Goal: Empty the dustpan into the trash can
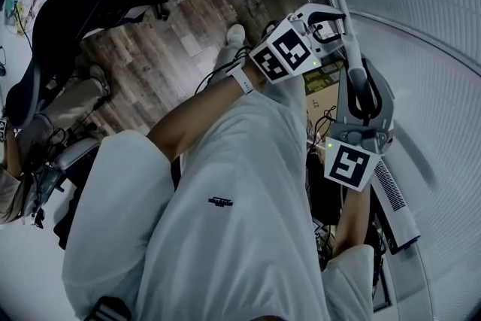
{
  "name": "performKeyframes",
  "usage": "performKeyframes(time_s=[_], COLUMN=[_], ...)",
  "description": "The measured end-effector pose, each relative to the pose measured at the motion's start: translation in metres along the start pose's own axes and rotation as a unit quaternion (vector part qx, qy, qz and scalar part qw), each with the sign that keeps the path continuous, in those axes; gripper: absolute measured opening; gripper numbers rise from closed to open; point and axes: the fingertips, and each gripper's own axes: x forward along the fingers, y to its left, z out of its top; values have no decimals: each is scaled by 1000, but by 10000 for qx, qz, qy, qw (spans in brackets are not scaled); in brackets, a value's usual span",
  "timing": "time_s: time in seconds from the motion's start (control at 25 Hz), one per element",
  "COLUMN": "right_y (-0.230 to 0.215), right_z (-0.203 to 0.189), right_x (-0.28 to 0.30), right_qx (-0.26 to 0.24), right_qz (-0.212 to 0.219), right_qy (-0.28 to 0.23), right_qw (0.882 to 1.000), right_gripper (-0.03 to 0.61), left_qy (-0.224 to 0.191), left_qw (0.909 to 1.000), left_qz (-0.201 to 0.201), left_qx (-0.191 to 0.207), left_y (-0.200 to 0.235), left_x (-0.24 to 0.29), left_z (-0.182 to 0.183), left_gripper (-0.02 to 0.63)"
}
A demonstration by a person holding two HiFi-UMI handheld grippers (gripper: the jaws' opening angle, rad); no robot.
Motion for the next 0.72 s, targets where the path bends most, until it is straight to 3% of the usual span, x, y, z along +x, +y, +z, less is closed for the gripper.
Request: performKeyframes(time_s=[0.32,0.56,0.72], right_y=[-26,-21,-27], right_z=[-40,-59,-69], right_x=[20,47,62], right_qx=[511,746,1138], right_qz=[-246,-275,-419], right_qy=[425,536,414], right_qw=[9975,9954,9918], right_gripper=[115,115,115], left_qy=[284,577,538], left_qw=[9994,9971,9958], left_qz=[10,142,430], left_qx=[-203,-475,-605], left_y=[9,28,43], left_x=[39,48,35], left_z=[-22,-51,-57], left_gripper=[141,135,71])
